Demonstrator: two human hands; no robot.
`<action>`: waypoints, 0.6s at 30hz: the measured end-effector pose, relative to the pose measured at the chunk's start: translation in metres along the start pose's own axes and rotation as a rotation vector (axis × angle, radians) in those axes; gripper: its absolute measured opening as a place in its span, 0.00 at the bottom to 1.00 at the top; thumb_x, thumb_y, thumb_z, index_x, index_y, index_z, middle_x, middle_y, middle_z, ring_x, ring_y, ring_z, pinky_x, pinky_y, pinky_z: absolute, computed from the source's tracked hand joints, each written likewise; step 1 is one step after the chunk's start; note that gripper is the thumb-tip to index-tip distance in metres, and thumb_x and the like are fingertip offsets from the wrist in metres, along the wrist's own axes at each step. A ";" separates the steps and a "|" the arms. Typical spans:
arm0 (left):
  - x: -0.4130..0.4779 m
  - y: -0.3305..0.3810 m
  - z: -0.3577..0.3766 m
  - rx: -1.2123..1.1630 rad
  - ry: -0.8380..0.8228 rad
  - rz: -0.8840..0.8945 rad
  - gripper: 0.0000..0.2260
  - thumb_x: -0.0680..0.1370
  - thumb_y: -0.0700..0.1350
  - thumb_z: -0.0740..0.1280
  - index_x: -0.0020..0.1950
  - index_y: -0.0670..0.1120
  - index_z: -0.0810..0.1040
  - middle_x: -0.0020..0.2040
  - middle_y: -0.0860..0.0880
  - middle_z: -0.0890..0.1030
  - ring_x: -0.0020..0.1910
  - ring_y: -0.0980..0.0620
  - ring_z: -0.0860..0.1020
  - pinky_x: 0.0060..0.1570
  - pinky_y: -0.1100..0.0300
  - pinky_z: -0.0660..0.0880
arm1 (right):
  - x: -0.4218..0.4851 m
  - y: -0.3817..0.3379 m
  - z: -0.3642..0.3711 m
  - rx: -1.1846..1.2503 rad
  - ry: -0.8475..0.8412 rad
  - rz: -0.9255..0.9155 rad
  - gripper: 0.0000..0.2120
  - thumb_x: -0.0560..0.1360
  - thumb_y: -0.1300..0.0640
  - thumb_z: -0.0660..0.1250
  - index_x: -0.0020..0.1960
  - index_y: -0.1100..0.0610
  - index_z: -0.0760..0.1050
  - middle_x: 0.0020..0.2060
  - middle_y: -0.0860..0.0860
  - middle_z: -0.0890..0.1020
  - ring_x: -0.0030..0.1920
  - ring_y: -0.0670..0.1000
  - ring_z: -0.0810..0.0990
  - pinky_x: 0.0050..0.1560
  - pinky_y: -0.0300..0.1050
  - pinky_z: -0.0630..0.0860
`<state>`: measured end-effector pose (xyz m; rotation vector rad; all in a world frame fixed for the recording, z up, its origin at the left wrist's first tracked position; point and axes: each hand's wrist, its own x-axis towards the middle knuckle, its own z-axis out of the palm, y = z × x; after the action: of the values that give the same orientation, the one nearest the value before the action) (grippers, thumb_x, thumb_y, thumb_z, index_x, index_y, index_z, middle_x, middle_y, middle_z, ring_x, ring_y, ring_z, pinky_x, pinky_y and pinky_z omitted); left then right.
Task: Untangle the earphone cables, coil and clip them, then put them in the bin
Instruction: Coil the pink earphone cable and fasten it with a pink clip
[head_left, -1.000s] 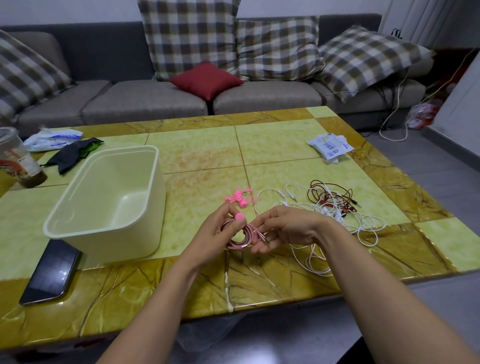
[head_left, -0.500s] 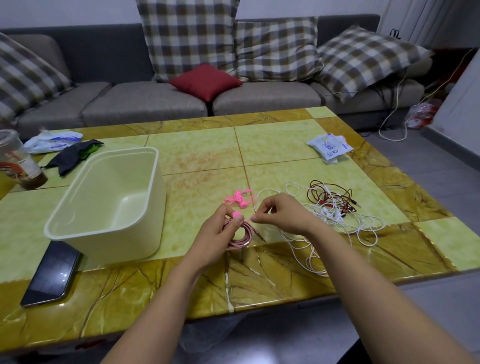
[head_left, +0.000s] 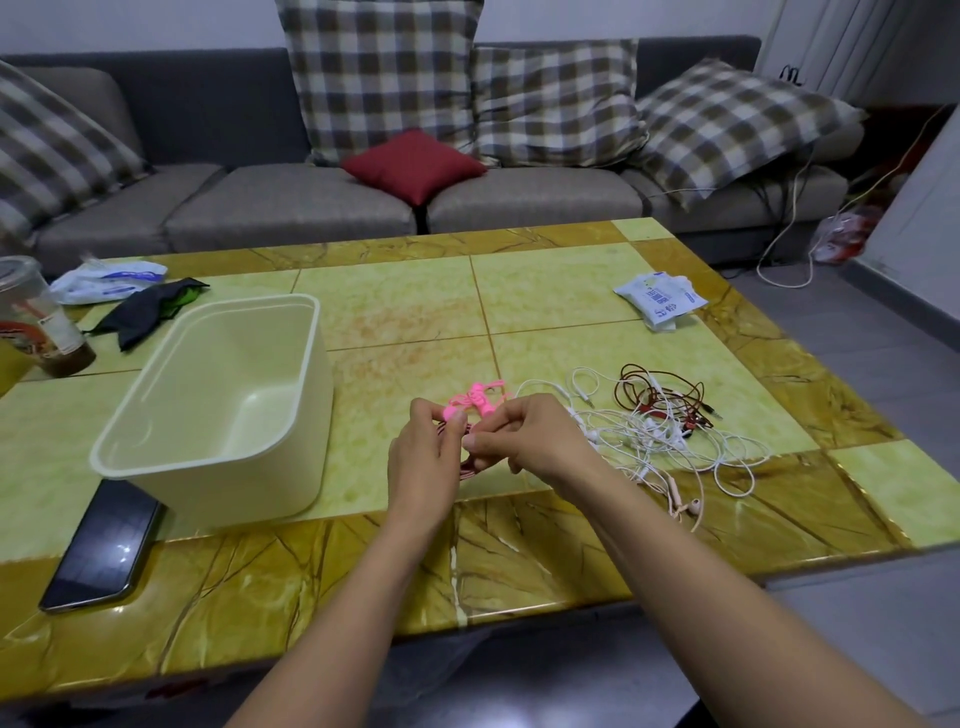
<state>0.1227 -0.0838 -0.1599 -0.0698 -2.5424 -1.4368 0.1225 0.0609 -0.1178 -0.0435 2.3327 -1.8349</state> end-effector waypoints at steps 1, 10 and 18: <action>-0.001 0.002 0.000 -0.019 0.010 -0.009 0.14 0.79 0.64 0.54 0.50 0.54 0.66 0.40 0.50 0.82 0.38 0.48 0.82 0.39 0.43 0.79 | 0.000 0.001 0.004 -0.009 0.014 -0.009 0.09 0.70 0.63 0.76 0.35 0.55 0.80 0.30 0.56 0.83 0.32 0.47 0.83 0.27 0.34 0.69; -0.005 0.009 -0.003 -0.188 -0.011 -0.039 0.09 0.82 0.52 0.59 0.52 0.46 0.69 0.45 0.48 0.83 0.41 0.55 0.83 0.41 0.54 0.82 | 0.002 0.003 0.007 -0.068 0.071 -0.107 0.04 0.68 0.67 0.77 0.42 0.62 0.85 0.34 0.51 0.85 0.37 0.45 0.85 0.42 0.36 0.79; -0.006 0.024 -0.003 -0.372 -0.073 -0.031 0.08 0.83 0.47 0.59 0.51 0.42 0.69 0.40 0.52 0.81 0.38 0.61 0.82 0.36 0.66 0.77 | 0.008 0.010 0.007 -0.120 0.131 -0.160 0.10 0.69 0.66 0.75 0.34 0.56 0.78 0.37 0.54 0.84 0.39 0.55 0.83 0.45 0.52 0.79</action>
<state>0.1324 -0.0734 -0.1395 -0.1457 -2.3045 -1.9338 0.1162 0.0555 -0.1304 -0.1325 2.5974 -1.8164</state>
